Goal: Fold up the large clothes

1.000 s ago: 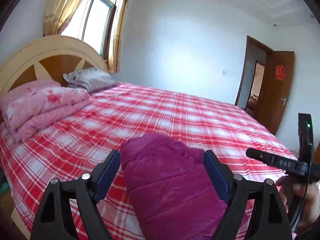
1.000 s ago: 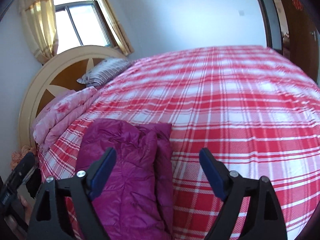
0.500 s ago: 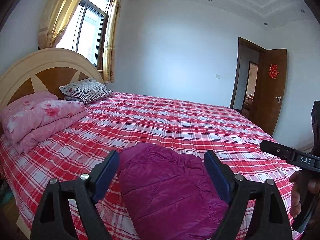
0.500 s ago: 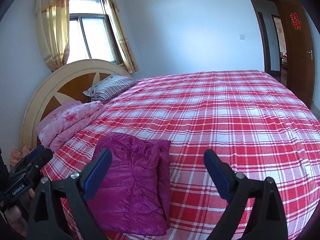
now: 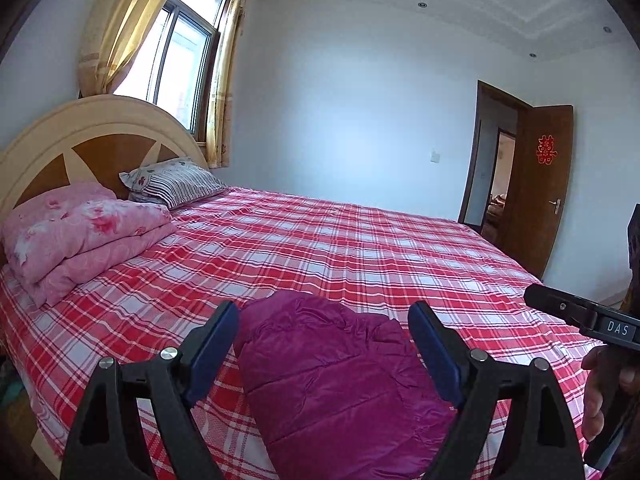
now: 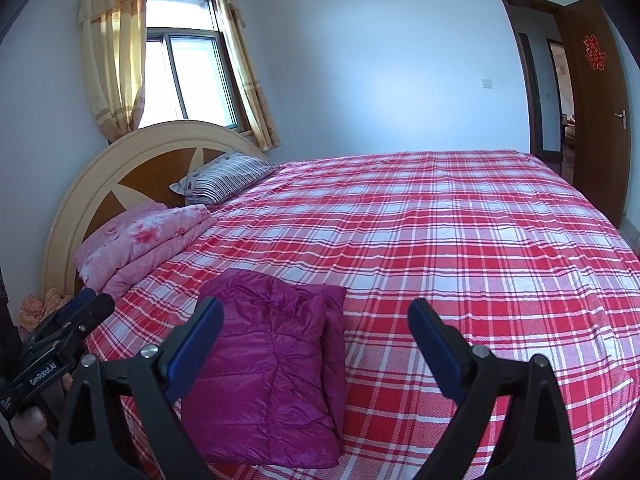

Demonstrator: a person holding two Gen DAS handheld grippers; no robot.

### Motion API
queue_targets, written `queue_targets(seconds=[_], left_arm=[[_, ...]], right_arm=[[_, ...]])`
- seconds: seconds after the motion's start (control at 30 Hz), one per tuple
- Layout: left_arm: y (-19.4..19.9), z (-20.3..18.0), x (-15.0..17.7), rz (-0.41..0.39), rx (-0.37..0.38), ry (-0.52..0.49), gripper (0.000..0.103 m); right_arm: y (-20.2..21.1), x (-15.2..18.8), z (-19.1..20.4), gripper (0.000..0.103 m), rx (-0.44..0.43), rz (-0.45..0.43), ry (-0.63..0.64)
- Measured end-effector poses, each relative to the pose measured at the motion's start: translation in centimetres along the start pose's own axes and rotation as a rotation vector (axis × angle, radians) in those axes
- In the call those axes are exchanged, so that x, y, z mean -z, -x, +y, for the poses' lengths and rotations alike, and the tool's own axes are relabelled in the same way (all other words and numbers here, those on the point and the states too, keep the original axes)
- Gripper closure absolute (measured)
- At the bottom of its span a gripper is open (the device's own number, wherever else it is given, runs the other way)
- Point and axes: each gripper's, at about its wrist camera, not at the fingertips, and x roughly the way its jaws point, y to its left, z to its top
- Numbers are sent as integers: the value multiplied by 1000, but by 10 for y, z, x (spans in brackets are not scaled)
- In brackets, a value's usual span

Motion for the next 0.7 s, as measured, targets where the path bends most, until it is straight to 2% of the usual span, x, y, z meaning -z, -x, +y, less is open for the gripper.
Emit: queue_targets(seconds=[0.7], left_arm=[[-3,3,-1,11,-21,7,16]], right_arm=[[12,-1,6,6,-1,-38,-2]])
